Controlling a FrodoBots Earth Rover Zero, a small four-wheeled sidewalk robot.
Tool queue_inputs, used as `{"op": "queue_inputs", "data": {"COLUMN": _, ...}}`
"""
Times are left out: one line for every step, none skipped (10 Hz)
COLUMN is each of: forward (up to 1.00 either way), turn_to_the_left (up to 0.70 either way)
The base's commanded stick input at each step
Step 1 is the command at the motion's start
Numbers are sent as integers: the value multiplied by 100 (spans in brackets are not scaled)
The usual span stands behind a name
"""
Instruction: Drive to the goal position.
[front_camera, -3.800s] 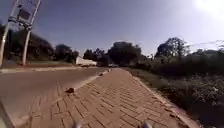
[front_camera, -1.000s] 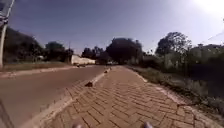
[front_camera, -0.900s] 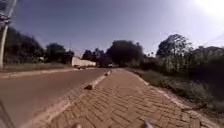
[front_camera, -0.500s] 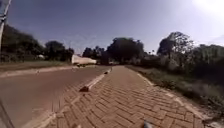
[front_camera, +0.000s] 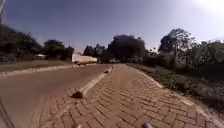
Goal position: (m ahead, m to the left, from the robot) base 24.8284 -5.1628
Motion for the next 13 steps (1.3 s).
{"op": "queue_inputs", "data": {"forward": 100, "turn_to_the_left": 0}}
{"op": "queue_inputs", "data": {"forward": 100, "turn_to_the_left": 0}}
{"op": "queue_inputs", "data": {"forward": 100, "turn_to_the_left": 0}}
{"op": "queue_inputs", "data": {"forward": 100, "turn_to_the_left": -21}}
{"op": "queue_inputs", "data": {"forward": 100, "turn_to_the_left": -38}}
{"op": "queue_inputs", "data": {"forward": 100, "turn_to_the_left": -9}}
{"op": "queue_inputs", "data": {"forward": 100, "turn_to_the_left": 0}}
{"op": "queue_inputs", "data": {"forward": 100, "turn_to_the_left": 0}}
{"op": "queue_inputs", "data": {"forward": 100, "turn_to_the_left": 0}}
{"op": "queue_inputs", "data": {"forward": 100, "turn_to_the_left": 0}}
{"op": "queue_inputs", "data": {"forward": 100, "turn_to_the_left": 0}}
{"op": "queue_inputs", "data": {"forward": 100, "turn_to_the_left": 0}}
{"op": "queue_inputs", "data": {"forward": 100, "turn_to_the_left": 0}}
